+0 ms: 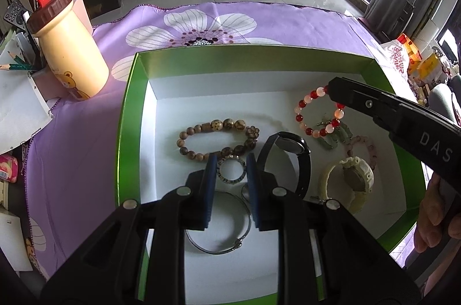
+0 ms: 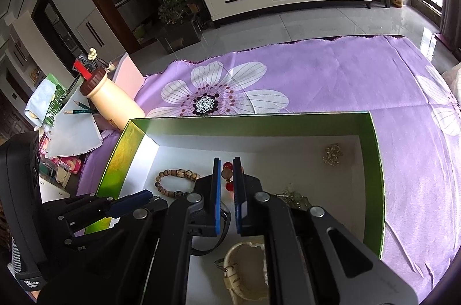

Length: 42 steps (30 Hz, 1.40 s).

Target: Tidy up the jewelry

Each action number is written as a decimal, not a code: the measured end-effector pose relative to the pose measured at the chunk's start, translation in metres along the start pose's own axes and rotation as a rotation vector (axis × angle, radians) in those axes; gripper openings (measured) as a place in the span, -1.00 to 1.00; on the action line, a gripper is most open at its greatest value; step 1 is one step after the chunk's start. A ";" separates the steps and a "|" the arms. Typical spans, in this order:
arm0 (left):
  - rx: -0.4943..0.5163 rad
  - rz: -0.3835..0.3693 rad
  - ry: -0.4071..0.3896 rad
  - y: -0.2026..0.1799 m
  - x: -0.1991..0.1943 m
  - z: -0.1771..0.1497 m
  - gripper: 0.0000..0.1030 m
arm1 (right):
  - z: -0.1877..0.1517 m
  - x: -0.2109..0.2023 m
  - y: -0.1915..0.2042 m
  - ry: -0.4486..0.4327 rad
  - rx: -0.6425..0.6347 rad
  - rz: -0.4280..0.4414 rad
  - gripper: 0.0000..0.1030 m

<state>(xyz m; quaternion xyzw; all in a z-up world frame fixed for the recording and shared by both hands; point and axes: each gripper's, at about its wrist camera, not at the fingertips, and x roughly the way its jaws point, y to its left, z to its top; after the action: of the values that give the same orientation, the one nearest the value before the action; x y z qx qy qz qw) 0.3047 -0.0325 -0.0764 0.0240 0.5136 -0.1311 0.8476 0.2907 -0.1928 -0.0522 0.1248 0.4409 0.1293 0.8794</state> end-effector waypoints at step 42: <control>0.013 0.032 0.041 -0.003 0.018 0.000 -0.60 | -0.006 0.016 -0.008 0.060 -0.001 -0.044 -0.86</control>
<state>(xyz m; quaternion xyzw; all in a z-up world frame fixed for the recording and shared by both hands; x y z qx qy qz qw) 0.3122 -0.0386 -0.0923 0.0403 0.5295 -0.1203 0.8387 0.2964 -0.1942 -0.0703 0.1109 0.4696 0.1138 0.8685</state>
